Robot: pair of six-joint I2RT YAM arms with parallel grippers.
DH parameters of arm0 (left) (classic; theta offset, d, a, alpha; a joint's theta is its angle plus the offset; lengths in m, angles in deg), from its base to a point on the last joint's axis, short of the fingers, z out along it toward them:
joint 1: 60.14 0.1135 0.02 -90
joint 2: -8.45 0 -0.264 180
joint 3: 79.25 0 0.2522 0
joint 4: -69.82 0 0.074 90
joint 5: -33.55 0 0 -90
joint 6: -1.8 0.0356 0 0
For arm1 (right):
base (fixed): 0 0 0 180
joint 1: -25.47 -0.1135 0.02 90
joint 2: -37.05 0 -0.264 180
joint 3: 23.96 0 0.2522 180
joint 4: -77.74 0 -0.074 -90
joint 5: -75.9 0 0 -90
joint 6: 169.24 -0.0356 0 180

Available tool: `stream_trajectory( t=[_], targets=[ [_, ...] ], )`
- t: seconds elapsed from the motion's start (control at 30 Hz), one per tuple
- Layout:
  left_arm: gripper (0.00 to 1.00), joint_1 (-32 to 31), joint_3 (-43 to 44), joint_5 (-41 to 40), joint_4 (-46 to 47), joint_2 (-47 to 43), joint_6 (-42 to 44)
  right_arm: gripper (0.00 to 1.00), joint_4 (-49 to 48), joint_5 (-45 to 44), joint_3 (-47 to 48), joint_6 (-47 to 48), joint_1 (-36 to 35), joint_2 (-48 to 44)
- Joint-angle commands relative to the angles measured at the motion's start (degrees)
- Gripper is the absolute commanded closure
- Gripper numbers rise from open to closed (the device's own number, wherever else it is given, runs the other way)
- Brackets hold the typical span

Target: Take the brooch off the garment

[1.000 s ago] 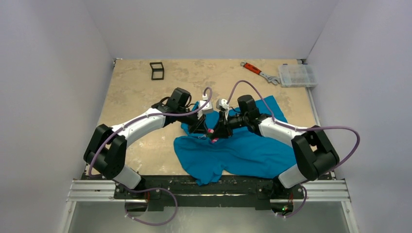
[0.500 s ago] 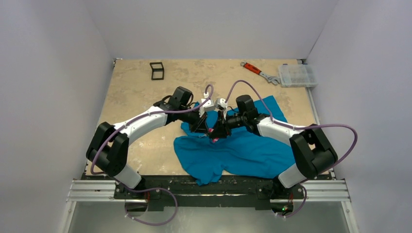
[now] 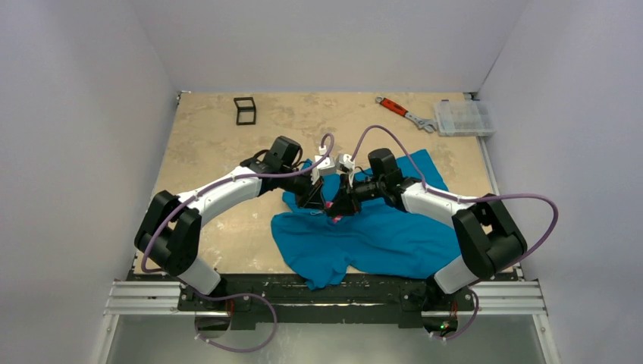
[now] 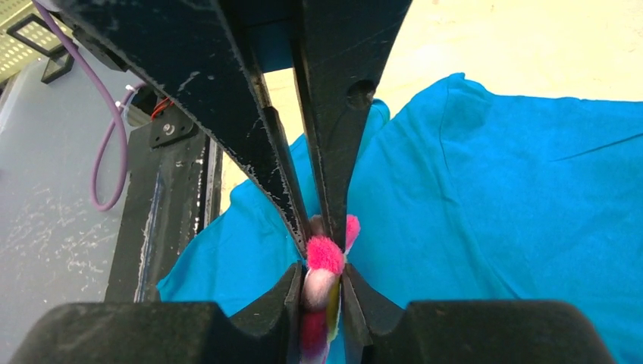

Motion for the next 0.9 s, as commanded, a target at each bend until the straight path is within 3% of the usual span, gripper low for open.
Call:
stream_trajectory(
  t=[0.0, 0.13, 0.17, 0.27, 0.33, 0.57, 0.7, 0.87],
  targets=[
    [1.00, 0.2, 0.0, -0.3, 1.4, -2.3, 2.0, 0.82, 3.0, 1.9, 2.3, 2.1, 0.0, -0.9],
    [1.00, 0.1, 0.7, -0.2, 1.3, -1.9, 1.3, 0.99, 2.7, 2.0, 2.3, 2.0, 0.0, -0.7],
    [1.00, 0.1, 0.7, -0.2, 1.2, -1.8, 1.3, 0.97, 2.8, 2.1, 2.2, 1.9, -0.1, -0.7],
    [1.00, 0.1, 0.7, -0.5, 0.8, -1.9, 1.9, 0.57, 3.6, 2.1, 2.9, 1.1, -0.1, -0.6],
    [1.00, 0.1, 0.6, -0.5, 0.5, -1.8, 2.3, 0.51, 3.4, 1.8, 3.0, 0.8, 0.1, -0.8],
    [1.00, 0.1, 0.9, -0.3, 0.0, -1.4, 3.3, 0.76, 2.7, 2.5, 3.1, -0.4, 0.9, -0.3],
    [1.00, 0.1, 1.4, -0.5, -0.2, -1.2, 3.4, 0.85, 2.0, 2.4, 3.0, -1.1, 0.9, -0.1],
    [1.00, 0.1, 2.1, -0.4, 0.4, -0.9, 2.0, 0.72, 2.5, 0.7, 3.2, -1.2, 0.9, 0.5]
  ],
)
